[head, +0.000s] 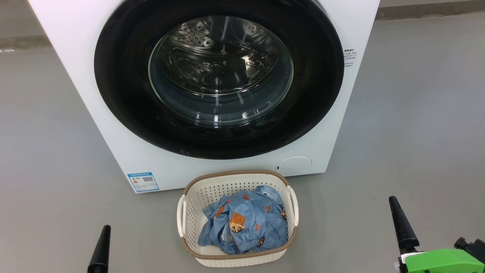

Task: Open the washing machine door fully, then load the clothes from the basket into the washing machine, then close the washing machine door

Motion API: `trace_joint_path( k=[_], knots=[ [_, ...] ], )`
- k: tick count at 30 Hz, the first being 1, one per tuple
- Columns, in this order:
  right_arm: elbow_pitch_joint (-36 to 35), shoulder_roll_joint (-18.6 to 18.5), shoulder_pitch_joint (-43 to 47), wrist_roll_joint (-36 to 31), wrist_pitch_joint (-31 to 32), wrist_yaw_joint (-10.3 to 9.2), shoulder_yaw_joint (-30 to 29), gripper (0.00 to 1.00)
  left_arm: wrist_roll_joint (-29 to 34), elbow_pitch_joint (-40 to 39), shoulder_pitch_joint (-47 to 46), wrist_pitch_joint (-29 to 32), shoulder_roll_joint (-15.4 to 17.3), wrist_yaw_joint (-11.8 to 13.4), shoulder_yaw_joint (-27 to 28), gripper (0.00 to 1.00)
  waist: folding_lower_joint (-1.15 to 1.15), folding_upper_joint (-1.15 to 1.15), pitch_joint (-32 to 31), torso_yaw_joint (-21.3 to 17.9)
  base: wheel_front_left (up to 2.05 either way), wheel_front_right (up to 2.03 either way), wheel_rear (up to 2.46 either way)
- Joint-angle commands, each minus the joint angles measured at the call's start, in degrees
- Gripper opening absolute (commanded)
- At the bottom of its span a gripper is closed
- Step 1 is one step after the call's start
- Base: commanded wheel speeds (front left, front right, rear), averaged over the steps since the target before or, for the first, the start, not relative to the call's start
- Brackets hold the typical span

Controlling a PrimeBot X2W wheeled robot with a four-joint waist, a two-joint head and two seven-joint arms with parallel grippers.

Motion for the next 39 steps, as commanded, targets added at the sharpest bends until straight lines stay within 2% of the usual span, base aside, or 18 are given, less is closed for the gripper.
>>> trace_joint_path(
  k=[1, 19, 28, 39],
  knots=[
    [-2.02, -1.04, -1.49, -2.00, -0.71, -0.02, 0.66, 1.00, 1.36, -1.91, -0.71, -0.73, 1.21, -0.10, 0.88, 1.00, 0.00, 0.00, 0.00, 0.01, 0.00, 0.00, 0.00],
    [-3.52, -3.39, -1.75, -23.53, -3.73, -0.03, 3.50, 1.00, 20.91, -4.37, -0.01, -3.77, 1.69, -0.13, 2.36, 1.00, 0.00, 0.00, 0.04, -0.05, 0.00, 0.00, 0.00],
    [-3.49, -4.52, -1.75, -34.51, -5.23, -0.04, 4.57, 1.00, 31.44, -4.86, 0.55, -5.28, 2.91, -0.15, 1.98, 1.00, 0.00, 0.00, 0.07, -0.07, 0.00, 0.00, 0.00],
    [-2.94, -4.67, -1.44, -44.47, -7.25, -0.04, 4.47, 1.00, 42.41, -5.53, 1.57, -7.30, 3.15, -0.17, 3.18, 1.00, 0.00, 0.00, 0.02, -0.05, 0.00, 0.00, 0.00]
  ],
)
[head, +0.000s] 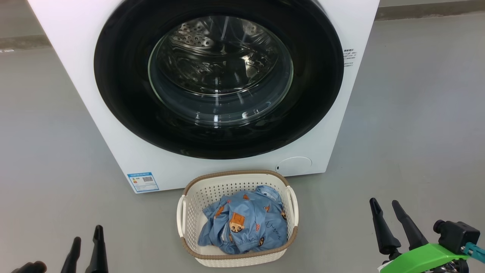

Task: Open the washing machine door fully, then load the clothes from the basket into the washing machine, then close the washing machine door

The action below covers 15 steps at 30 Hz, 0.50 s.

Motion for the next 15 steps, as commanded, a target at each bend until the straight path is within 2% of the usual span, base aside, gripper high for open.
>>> trace_joint_path(
  k=[1, 15],
  knots=[
    [-1.35, -1.06, -1.42, -2.25, -1.01, -0.04, 0.89, 1.00, 2.28, -1.83, -0.62, -0.81, 1.32, -0.10, 1.67, 1.00, 0.00, 0.00, 0.00, -0.01, 0.00, 0.00, 0.00],
    [-1.23, -0.55, -1.09, -9.96, -3.19, -0.05, -0.13, 1.00, 10.58, -2.65, 0.18, -2.99, 1.73, -0.12, 2.28, 1.00, 0.00, 0.00, 0.00, -0.14, 0.00, 0.00, 0.00]
  ],
)
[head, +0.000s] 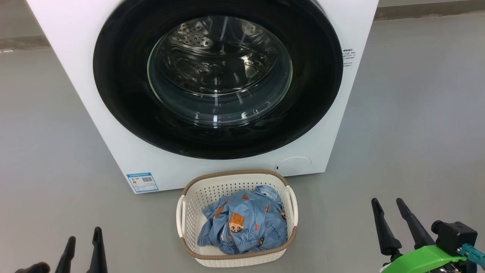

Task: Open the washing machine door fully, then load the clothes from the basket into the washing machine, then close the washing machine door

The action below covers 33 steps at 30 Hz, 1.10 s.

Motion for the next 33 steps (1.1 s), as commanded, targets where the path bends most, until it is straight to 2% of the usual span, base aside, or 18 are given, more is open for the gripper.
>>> trace_joint_path(
  k=[1, 23, 27, 33],
  knots=[
    [-1.37, -0.60, -1.10, -2.09, -0.98, -0.05, 0.73, 1.00, 2.09, -1.95, -0.83, -0.91, 1.65, -0.12, 1.81, 1.00, 0.00, 0.00, 0.01, -0.03, 0.00, 0.00, 0.00],
    [-2.76, -0.19, -1.20, -15.80, -4.66, -0.06, 0.32, 1.00, 15.78, -3.66, 0.33, -4.60, 2.46, -0.16, 2.74, 1.00, 0.00, 0.00, 0.24, -0.33, 0.00, 0.00, 0.00],
    [-2.97, -0.03, -1.07, -17.36, -5.33, -0.06, 0.18, 1.00, 18.28, -3.76, 0.60, -5.28, 2.59, -0.17, 2.89, 1.00, 0.00, 0.00, 0.13, -0.39, 0.00, 0.00, 0.00],
    [-2.98, 0.31, -1.02, -16.02, -5.37, -0.06, -0.61, 1.00, 18.33, -3.48, 0.58, -5.31, 2.57, -0.17, 2.87, 1.00, 0.00, 0.00, 0.11, -0.37, 0.00, 0.00, 0.00]
  ],
)
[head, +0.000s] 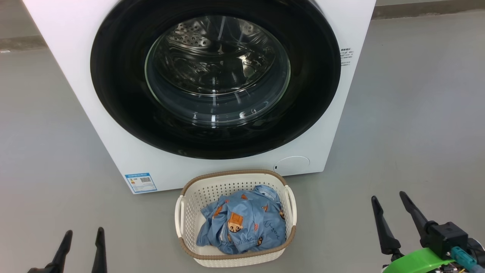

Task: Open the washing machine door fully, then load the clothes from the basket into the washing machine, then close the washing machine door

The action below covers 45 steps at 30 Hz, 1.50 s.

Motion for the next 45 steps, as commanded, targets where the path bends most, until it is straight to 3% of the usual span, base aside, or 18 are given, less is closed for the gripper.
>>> trace_joint_path(
  k=[1, 32, 45],
  knots=[
    [-1.63, -0.17, -1.04, 0.45, -0.69, -0.06, 0.83, 1.00, 0.33, -1.42, -0.86, -0.77, 1.19, -0.14, 2.17, 1.00, 0.00, 0.00, 0.00, 0.02, 0.00, 0.00, 0.00],
    [1.90, -0.53, -1.31, -1.11, -0.69, -0.06, 0.42, 1.00, 0.30, -1.54, -0.90, -0.77, 0.77, -0.14, 2.91, 1.00, 0.00, 0.00, 0.06, 0.02, 0.01, 0.01, -0.03],
    [1.85, 0.00, -0.97, -0.84, -0.69, -0.06, 0.30, 1.00, 0.00, -2.16, -1.01, -0.77, 1.02, -0.14, 2.94, 1.00, 0.00, 0.00, 0.48, -0.63, 0.77, 0.77, -1.53]
  ],
)
